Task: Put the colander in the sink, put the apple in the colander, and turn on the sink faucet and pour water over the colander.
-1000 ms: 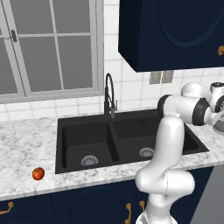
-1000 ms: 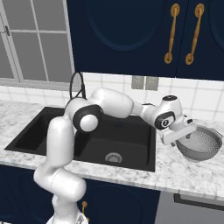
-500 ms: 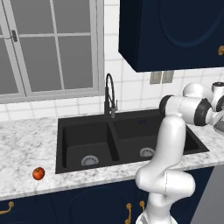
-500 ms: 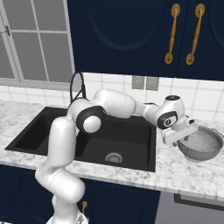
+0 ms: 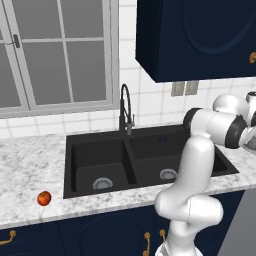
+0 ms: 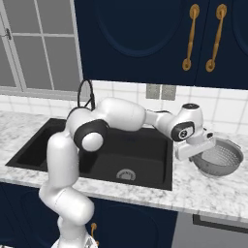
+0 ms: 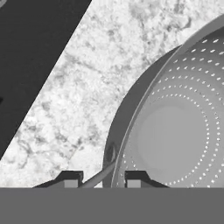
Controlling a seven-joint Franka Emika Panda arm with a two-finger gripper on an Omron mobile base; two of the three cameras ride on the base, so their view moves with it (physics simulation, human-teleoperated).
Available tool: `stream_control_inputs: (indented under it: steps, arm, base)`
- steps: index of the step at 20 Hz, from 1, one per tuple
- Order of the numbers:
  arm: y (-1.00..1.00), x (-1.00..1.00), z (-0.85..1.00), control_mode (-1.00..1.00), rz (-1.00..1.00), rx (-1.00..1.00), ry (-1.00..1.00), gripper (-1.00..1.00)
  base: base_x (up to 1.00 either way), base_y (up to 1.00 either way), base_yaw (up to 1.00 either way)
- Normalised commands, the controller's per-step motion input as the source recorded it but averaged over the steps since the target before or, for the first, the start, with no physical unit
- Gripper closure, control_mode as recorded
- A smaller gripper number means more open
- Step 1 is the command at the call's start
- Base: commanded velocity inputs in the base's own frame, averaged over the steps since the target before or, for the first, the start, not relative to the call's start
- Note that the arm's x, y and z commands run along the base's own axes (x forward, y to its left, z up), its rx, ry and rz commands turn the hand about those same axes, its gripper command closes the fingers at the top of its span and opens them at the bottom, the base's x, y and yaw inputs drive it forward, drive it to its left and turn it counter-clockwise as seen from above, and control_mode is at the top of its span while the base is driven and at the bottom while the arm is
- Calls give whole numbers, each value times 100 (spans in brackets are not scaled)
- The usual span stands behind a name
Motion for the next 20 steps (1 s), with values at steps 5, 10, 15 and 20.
stream_control_inputs:
  steps: [5, 10, 15, 20]
  arm:
    - [55, -60, 41, -100, 4, 0, -1, 100]
    - [74, -51, 30, -100, 6, -1, -3, 100]
    - [66, -40, 21, -100, 9, 0, -2, 100]
    - [63, -42, 18, -100, 11, -4, -9, 100]
  base:
    - [0, 0, 0]
    - [0, 0, 0]
    - [0, 0, 0]
    - [0, 0, 0]
